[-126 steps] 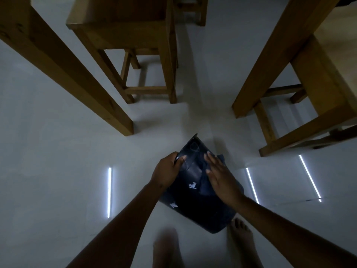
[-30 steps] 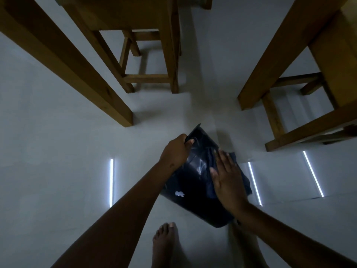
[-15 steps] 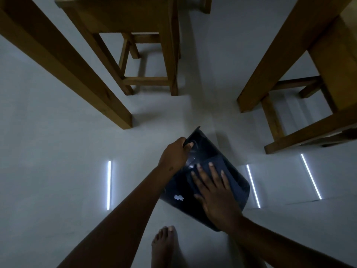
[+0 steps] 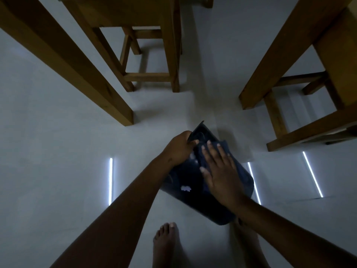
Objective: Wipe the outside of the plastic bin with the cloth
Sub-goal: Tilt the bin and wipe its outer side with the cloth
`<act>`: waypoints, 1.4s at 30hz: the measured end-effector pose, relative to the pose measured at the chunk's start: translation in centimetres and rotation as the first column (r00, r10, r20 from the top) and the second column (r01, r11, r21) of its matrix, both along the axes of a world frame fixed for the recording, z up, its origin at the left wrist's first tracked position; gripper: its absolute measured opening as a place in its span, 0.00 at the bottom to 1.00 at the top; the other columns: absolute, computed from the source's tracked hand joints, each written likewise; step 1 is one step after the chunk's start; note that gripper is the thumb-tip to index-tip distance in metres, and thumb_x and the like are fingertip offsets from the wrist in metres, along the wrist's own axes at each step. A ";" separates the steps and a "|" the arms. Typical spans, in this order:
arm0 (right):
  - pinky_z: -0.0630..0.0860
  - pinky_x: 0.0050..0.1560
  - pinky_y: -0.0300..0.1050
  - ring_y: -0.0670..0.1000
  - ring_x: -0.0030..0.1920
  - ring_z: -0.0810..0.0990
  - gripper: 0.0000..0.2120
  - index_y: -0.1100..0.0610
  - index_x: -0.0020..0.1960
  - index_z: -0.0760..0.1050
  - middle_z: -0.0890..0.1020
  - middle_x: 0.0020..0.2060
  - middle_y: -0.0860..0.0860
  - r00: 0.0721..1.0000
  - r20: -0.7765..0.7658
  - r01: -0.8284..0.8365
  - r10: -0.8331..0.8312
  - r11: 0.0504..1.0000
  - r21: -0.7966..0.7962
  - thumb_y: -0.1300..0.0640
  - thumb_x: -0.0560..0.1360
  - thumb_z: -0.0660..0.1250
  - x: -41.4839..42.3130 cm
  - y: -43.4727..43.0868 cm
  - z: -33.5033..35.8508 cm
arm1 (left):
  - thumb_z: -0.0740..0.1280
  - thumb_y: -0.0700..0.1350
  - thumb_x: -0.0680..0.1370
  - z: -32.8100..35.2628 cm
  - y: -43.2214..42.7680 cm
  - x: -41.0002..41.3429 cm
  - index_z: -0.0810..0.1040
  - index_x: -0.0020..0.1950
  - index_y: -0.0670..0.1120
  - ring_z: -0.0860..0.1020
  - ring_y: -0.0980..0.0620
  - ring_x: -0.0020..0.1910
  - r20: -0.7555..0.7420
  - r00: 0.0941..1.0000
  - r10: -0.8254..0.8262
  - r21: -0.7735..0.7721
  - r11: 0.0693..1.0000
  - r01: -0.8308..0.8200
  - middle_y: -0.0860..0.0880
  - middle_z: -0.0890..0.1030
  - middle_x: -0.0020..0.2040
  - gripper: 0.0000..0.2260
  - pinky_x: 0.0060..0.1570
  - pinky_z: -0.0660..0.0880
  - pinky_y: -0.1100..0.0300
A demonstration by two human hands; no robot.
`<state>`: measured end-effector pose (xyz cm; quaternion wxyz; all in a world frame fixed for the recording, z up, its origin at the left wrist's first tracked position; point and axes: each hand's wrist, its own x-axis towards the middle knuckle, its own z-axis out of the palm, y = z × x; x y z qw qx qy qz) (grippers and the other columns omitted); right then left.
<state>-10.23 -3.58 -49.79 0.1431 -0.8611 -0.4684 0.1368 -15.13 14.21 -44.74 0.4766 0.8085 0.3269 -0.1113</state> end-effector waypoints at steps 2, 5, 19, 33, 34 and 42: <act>0.55 0.74 0.53 0.53 0.77 0.52 0.29 0.50 0.77 0.51 0.56 0.77 0.50 0.981 -0.149 0.127 -0.120 0.991 0.036 0.40 0.79 0.45 2.6 0.0 -0.1 | 0.58 0.53 0.81 0.2 0.1 -1.9 0.73 0.61 0.47 0.78 0.51 0.51 0.027 0.999 -0.046 -0.036 0.998 0.047 0.47 0.80 0.56 0.14 0.50 0.74 0.58; 0.56 0.74 0.54 0.54 0.76 0.54 0.31 0.51 0.78 0.51 0.57 0.77 0.51 0.952 -0.195 0.243 -0.236 0.970 0.013 0.38 0.79 0.45 2.5 -1.8 -0.5 | 0.57 0.56 0.81 -0.8 -0.3 -3.8 0.73 0.59 0.50 0.81 0.48 0.49 0.017 1.000 -0.012 0.071 0.997 0.011 0.47 0.83 0.54 0.14 0.53 0.78 0.52; 0.54 0.73 0.60 0.57 0.77 0.48 0.28 0.49 0.78 0.47 0.51 0.78 0.51 0.998 0.037 0.055 -0.054 0.997 -0.044 0.43 0.80 0.46 -1.1 -2.7 -0.6 | 0.55 0.58 0.81 -1.5 -0.2 -2.0 0.74 0.58 0.50 0.81 0.48 0.49 0.065 0.998 0.008 0.096 0.995 -0.015 0.47 0.83 0.52 0.16 0.52 0.78 0.48; 0.49 0.74 0.57 0.55 0.77 0.47 0.29 0.47 0.78 0.46 0.51 0.78 0.49 0.998 -0.002 -0.067 0.067 0.997 0.041 0.41 0.80 0.49 -1.6 -2.4 -0.2 | 0.59 0.55 0.81 -0.6 -0.9 1.0 0.69 0.43 0.47 0.75 0.48 0.40 -0.028 0.999 0.034 0.160 0.987 -0.029 0.49 0.76 0.40 0.13 0.38 0.66 0.58; 0.50 0.74 0.57 0.54 0.77 0.47 0.29 0.47 0.78 0.47 0.51 0.78 0.49 0.998 0.012 -0.059 0.058 0.997 0.047 0.42 0.80 0.49 -0.7 -1.8 -0.3 | 0.60 0.54 0.81 -0.4 -0.8 1.1 0.69 0.42 0.47 0.75 0.48 0.39 -0.016 0.999 0.031 0.135 0.990 -0.028 0.50 0.75 0.38 0.13 0.37 0.67 0.58; 0.53 0.74 0.59 0.54 0.77 0.48 0.29 0.47 0.78 0.47 0.52 0.78 0.50 0.990 -0.067 0.123 -0.122 0.992 0.009 0.39 0.80 0.42 -0.4 -3.6 -0.8 | 0.57 0.50 0.82 -0.5 -0.4 -1.4 0.74 0.61 0.47 0.79 0.48 0.50 0.090 0.996 -0.002 0.071 0.997 -0.004 0.47 0.82 0.52 0.12 0.49 0.72 0.58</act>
